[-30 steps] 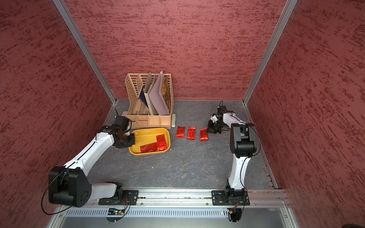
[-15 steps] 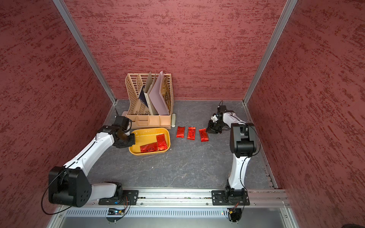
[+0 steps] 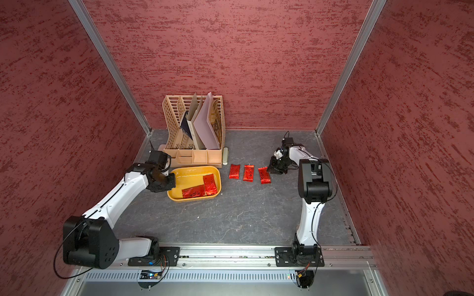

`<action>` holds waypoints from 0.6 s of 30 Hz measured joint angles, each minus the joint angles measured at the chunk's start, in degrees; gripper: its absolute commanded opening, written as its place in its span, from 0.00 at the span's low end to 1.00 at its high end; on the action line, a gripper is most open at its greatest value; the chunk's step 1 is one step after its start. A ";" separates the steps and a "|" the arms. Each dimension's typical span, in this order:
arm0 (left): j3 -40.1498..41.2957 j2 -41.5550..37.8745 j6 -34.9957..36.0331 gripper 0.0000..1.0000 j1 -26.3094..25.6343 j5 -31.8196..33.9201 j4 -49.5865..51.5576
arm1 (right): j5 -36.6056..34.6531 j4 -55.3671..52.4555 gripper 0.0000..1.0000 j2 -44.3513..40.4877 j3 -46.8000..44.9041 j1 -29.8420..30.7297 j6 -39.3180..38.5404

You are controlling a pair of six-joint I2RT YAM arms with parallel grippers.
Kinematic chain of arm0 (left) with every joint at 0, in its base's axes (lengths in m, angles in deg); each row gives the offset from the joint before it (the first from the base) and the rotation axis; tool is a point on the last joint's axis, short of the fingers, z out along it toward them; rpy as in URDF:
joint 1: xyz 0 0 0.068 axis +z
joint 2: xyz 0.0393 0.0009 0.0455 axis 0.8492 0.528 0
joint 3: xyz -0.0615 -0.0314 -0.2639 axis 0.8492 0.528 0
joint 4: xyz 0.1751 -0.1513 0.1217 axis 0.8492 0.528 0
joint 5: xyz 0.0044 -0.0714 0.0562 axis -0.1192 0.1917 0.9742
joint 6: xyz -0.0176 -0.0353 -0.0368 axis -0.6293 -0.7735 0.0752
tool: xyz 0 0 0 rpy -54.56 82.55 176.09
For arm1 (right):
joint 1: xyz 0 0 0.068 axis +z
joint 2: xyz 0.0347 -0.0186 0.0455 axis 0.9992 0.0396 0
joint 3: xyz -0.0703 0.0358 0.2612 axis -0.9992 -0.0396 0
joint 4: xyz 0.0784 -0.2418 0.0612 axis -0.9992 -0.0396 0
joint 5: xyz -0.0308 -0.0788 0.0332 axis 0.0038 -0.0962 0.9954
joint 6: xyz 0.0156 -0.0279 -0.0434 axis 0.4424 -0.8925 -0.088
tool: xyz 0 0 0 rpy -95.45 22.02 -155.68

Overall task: Take the tea bags out of the storage box
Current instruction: Place the tea bag at the center of the board.

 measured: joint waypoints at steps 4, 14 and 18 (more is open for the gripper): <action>0.00 0.00 0.00 0.00 0.00 -0.02 0.00 | 0.44 0.63 0.23 0.48 0.00 0.00 0.35; 0.00 0.00 0.00 0.00 0.00 -0.02 0.00 | 0.90 0.94 0.07 0.48 0.00 0.00 1.03; 0.00 0.00 0.00 0.00 0.00 -0.02 -0.02 | 0.83 0.96 0.06 0.48 0.00 0.00 1.07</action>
